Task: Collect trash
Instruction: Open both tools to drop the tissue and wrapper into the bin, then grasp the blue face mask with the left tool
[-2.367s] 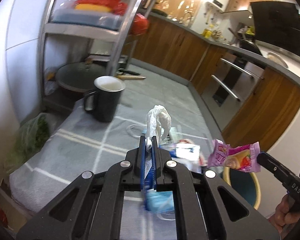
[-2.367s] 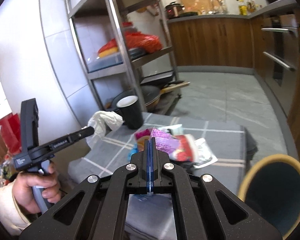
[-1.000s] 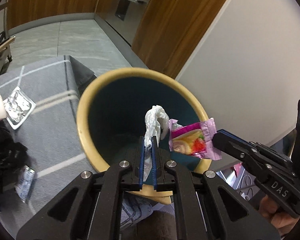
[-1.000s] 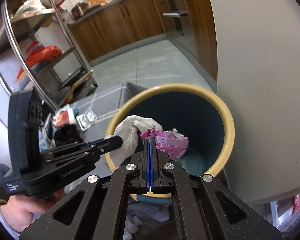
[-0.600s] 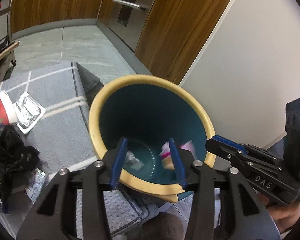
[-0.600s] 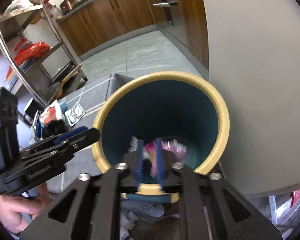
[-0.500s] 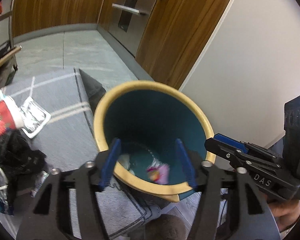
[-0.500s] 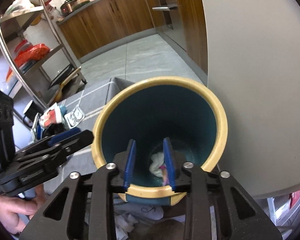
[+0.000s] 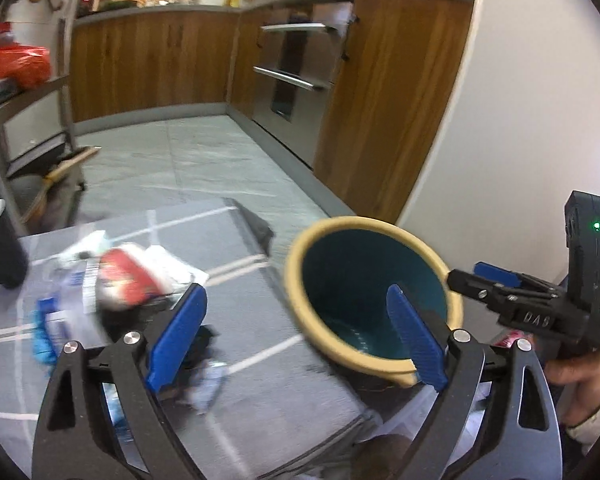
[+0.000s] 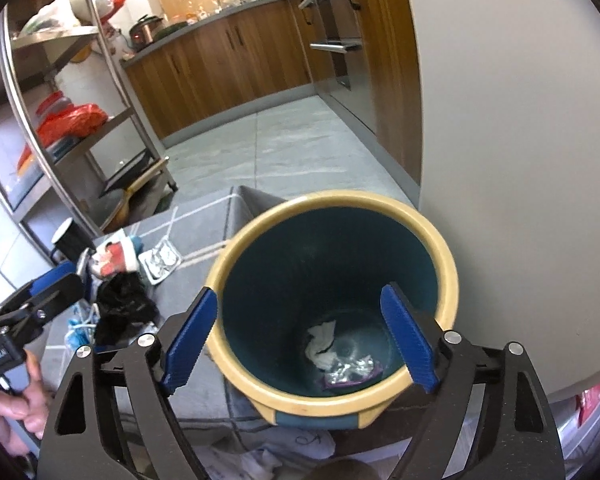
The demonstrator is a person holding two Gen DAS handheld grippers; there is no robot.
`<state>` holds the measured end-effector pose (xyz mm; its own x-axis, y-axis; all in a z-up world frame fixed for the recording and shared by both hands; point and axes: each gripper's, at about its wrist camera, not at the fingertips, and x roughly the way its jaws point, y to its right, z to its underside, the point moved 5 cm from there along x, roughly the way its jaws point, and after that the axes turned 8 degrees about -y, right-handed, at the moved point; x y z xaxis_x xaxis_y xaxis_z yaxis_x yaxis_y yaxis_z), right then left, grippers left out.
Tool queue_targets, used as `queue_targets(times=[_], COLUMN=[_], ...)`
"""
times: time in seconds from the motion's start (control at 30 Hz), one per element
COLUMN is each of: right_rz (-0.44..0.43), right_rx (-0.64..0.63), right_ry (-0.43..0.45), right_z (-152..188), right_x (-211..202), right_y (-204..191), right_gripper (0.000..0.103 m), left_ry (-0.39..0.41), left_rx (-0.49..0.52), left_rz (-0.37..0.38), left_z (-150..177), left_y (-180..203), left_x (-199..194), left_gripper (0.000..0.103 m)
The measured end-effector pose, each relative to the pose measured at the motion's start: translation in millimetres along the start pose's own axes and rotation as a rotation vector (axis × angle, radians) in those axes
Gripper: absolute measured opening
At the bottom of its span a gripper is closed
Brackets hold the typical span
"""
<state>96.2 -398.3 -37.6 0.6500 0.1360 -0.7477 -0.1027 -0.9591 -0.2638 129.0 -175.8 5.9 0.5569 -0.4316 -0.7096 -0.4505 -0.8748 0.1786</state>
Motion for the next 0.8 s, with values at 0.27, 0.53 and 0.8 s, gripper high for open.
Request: queue_targets(times=[0.27,0.53,0.8], right_rz=[-0.045,-0.096,-0.137], right_rx=[-0.042,-0.1,-0.172], right_ry=[0.021,0.008,-0.018], right_z=[-4.3,-7.0,0.1], right_x=[-5.5,-1.7,2.4], right_y=[-27.5,-65.6,-99.5], right_gripper=[0.089,0.089,0.089], left_ry=[0.023,-0.038,-0.12], left_rx=[-0.11,-0.228,-0.347], left_rz=[-0.111,-0.184,-0.143], left_z=[17.2,43.4,69.5], left_y=[-71.6,-136.0,-170.6], left_x=[-44.4,-52.5,-27.6], left_gripper=[0.09,0.091,0.091])
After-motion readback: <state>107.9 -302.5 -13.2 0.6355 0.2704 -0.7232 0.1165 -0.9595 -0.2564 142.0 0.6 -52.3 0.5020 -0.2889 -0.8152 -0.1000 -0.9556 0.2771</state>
